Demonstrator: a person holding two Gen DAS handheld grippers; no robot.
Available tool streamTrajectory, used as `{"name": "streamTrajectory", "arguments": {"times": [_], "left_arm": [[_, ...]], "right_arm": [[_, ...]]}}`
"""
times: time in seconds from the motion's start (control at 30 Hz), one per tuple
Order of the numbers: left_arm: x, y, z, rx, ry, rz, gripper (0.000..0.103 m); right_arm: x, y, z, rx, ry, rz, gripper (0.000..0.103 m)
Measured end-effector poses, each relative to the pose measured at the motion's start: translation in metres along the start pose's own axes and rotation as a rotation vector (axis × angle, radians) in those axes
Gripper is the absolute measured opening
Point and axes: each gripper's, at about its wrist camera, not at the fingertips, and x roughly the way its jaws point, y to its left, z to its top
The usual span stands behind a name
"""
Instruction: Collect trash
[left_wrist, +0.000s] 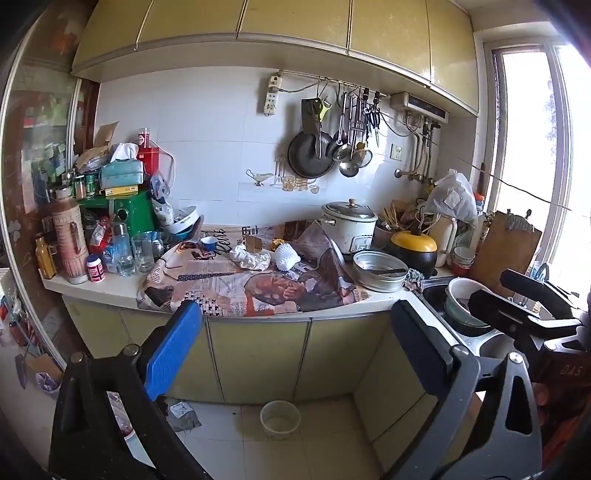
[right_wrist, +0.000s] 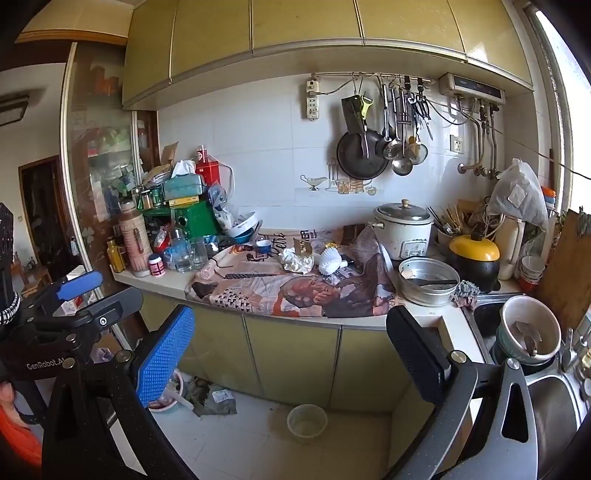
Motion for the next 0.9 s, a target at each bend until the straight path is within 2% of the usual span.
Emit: {"name": "streamTrajectory", "arguments": {"times": [0.9], "left_arm": [[0.0017,-0.0047,0.0038,0.008,-0.007,-0.004,0.103]], "right_arm": [[-0.0033,-0.0041,0.0045,0.02,-0.031,0.004,0.103]]}}
